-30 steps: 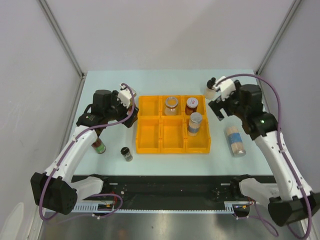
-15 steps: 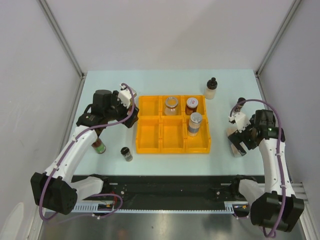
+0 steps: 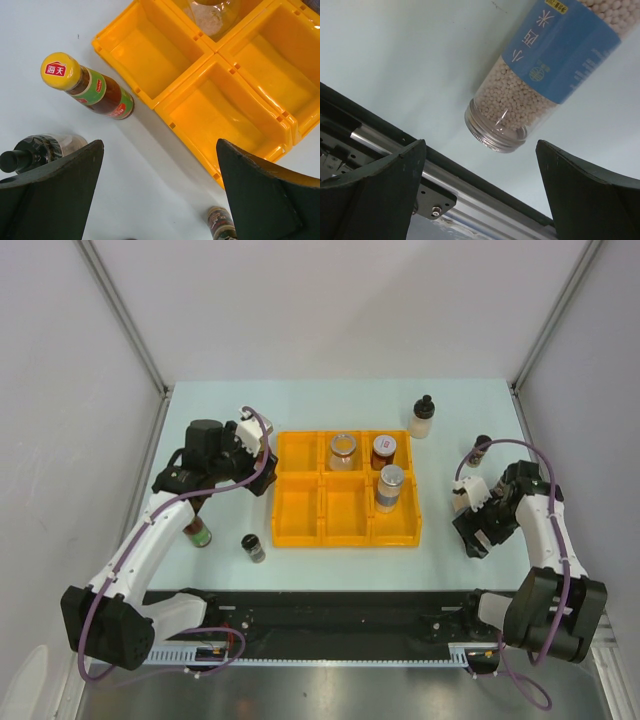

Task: Organize the condiment bottles
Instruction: Pick up the bottle from the center of the board, then place the bottle in the storage box.

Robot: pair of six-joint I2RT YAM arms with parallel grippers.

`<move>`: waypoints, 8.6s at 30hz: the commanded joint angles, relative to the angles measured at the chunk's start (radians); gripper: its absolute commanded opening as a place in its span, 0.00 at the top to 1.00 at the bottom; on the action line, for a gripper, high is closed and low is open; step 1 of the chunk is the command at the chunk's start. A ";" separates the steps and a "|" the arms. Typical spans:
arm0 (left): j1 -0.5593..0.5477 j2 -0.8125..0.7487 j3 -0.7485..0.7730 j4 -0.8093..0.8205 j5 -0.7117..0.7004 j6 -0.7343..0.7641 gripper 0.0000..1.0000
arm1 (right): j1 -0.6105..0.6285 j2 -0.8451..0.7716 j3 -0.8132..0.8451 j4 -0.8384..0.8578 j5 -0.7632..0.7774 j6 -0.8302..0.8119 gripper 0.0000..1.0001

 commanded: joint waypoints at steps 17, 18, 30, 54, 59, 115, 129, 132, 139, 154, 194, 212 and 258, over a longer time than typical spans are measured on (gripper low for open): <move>0.007 -0.008 0.007 0.003 0.033 -0.012 0.00 | 0.012 0.052 -0.129 0.227 0.050 0.084 0.21; 0.007 -0.008 0.007 0.005 0.033 -0.011 0.00 | 0.015 0.046 -0.121 0.204 0.038 0.083 0.20; 0.008 -0.008 0.007 0.003 0.036 -0.012 0.00 | 0.049 0.030 -0.100 0.227 0.011 0.198 0.01; 0.007 -0.004 0.004 0.005 0.038 -0.011 0.00 | 0.038 0.059 -0.115 0.373 0.113 0.336 0.45; 0.008 -0.004 0.006 0.003 0.039 -0.011 0.00 | 0.064 -0.029 -0.068 0.287 0.104 0.321 0.46; -0.137 0.797 1.103 -0.975 1.171 0.489 0.01 | 0.630 -0.114 0.565 0.021 -0.291 0.095 0.89; -0.229 0.848 1.092 -0.893 1.164 0.387 0.00 | 0.784 -0.020 0.554 0.208 -0.213 0.189 0.90; -0.237 0.858 1.083 -0.882 1.158 0.379 0.00 | 0.798 -0.005 0.557 0.239 -0.196 0.206 0.89; -0.254 0.852 1.020 -0.797 1.107 0.321 0.07 | 0.810 0.029 0.571 0.308 -0.159 0.232 0.89; -0.277 0.877 0.992 -0.742 1.101 0.279 0.53 | 0.830 0.069 0.592 0.359 -0.125 0.253 0.92; -0.163 0.751 0.962 -0.369 1.067 -0.049 1.00 | 0.274 0.203 0.382 0.874 -1.283 1.042 0.00; -0.167 0.731 0.965 -0.342 1.136 -0.072 1.00 | 0.362 0.303 0.348 1.230 -1.205 1.294 0.00; -0.171 0.737 0.949 -0.291 1.104 -0.112 0.44 | 0.443 0.314 0.351 1.303 -1.147 1.367 1.00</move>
